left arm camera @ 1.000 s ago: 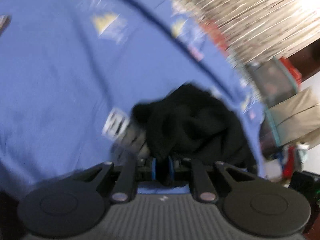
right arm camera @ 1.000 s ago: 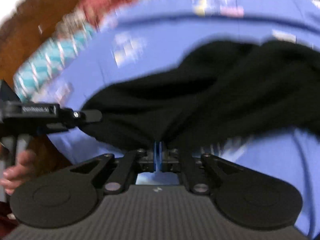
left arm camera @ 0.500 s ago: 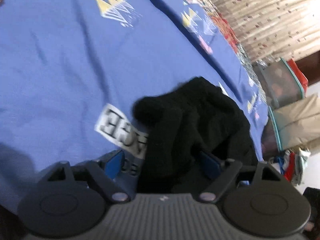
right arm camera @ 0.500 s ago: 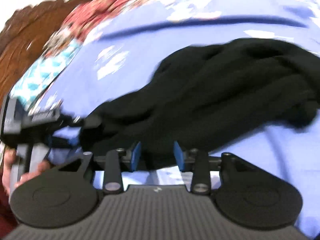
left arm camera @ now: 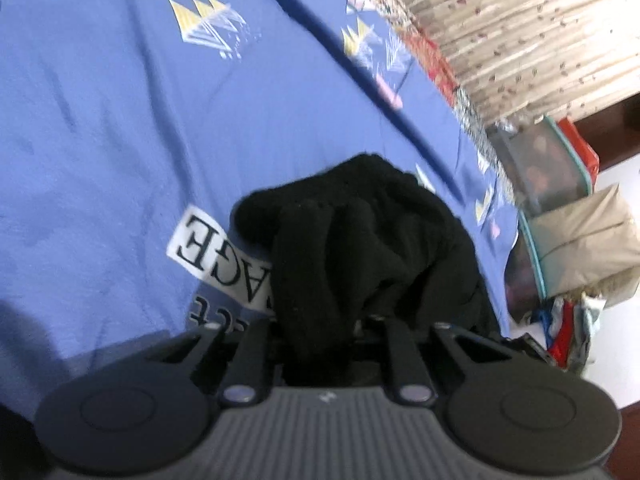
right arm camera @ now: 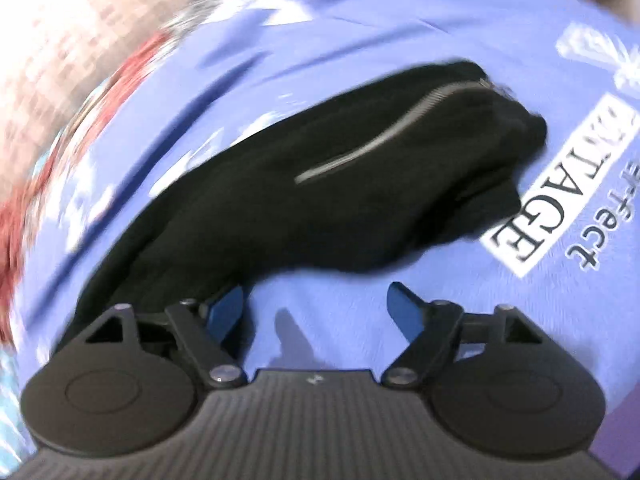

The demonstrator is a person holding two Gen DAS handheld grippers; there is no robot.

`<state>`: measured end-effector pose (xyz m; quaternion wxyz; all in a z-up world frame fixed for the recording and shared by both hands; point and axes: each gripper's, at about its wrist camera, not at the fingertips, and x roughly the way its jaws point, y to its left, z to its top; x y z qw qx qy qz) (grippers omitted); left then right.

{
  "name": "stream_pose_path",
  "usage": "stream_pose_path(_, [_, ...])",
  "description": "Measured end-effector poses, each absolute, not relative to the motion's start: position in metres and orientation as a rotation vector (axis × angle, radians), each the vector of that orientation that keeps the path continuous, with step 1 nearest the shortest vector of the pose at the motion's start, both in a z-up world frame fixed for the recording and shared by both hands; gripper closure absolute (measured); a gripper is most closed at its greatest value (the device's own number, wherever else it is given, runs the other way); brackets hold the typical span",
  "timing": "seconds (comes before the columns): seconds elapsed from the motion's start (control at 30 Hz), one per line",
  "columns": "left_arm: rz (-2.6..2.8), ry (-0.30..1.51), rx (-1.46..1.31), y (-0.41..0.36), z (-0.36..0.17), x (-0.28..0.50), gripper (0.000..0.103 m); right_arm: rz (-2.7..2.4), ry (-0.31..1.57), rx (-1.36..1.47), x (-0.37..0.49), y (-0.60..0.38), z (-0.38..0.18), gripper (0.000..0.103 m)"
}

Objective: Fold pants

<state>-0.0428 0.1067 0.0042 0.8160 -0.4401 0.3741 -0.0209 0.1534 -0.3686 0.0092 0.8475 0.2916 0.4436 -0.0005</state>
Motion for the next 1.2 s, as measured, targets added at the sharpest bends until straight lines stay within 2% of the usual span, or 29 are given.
stream_pose_path(0.07, [-0.035,0.788,-0.940,0.108,0.007,-0.048,0.090,-0.024,0.936,0.727,0.175,-0.381,-0.002,0.013])
stream_pose_path(0.13, [-0.028,0.801,-0.934,0.106,0.006,-0.049,0.089,-0.040,0.923,0.759,0.195,-0.376,-0.002,0.015])
stream_pose_path(0.17, [-0.018,0.819,-0.933,0.104,0.004,-0.048,0.089,-0.039,0.921,0.736,0.207,-0.375,0.003,0.034])
stream_pose_path(0.2, [-0.014,0.835,-0.934,0.103,0.001,-0.046,0.088,-0.047,0.914,0.682,0.215,-0.369,0.008,0.072])
stream_pose_path(0.23, [-0.013,0.849,-0.936,0.101,-0.002,-0.044,0.088,-0.076,0.912,0.605,0.221,-0.360,0.016,0.086])
stream_pose_path(0.33, [-0.001,0.879,-0.924,0.096,-0.008,-0.037,0.088,-0.065,0.798,0.539,0.226,-0.360,0.048,0.088])
stream_pose_path(0.4, [0.003,0.891,-0.926,0.094,-0.011,-0.034,0.088,-0.069,0.647,0.501,0.223,-0.373,0.085,0.090])
stream_pose_path(0.5, [-0.016,0.886,-0.933,0.094,-0.011,-0.034,0.088,-0.116,0.429,0.498,0.199,-0.414,0.128,0.091])
stream_pose_path(0.57, [-0.050,0.883,-0.960,0.093,-0.014,-0.033,0.088,-0.188,0.365,0.508,0.184,-0.442,0.136,0.091])
stream_pose_path(0.63, [-0.076,0.888,-0.961,0.088,-0.015,-0.030,0.088,-0.272,0.412,0.468,0.176,-0.463,0.126,0.089])
stream_pose_path(0.73, [-0.054,0.917,-0.903,0.080,-0.015,-0.025,0.088,-0.302,0.616,0.431,0.182,-0.479,0.091,0.085])
stream_pose_path(0.77, [-0.058,0.925,-0.909,0.080,-0.016,-0.025,0.088,-0.305,0.664,0.437,0.181,-0.483,0.079,0.080])
stream_pose_path(0.87, [-0.055,0.931,-0.922,0.081,-0.017,-0.026,0.080,-0.330,0.695,0.475,0.158,-0.486,0.052,0.044])
stream_pose_path(1.0, [-0.050,0.937,-0.922,0.083,-0.016,-0.026,0.078,-0.337,0.729,0.515,0.127,-0.498,0.036,0.043])
stream_pose_path(1.2, [-0.064,0.932,-0.892,0.083,-0.009,-0.031,0.078,-0.491,0.595,0.554,0.091,-0.505,0.076,0.042])
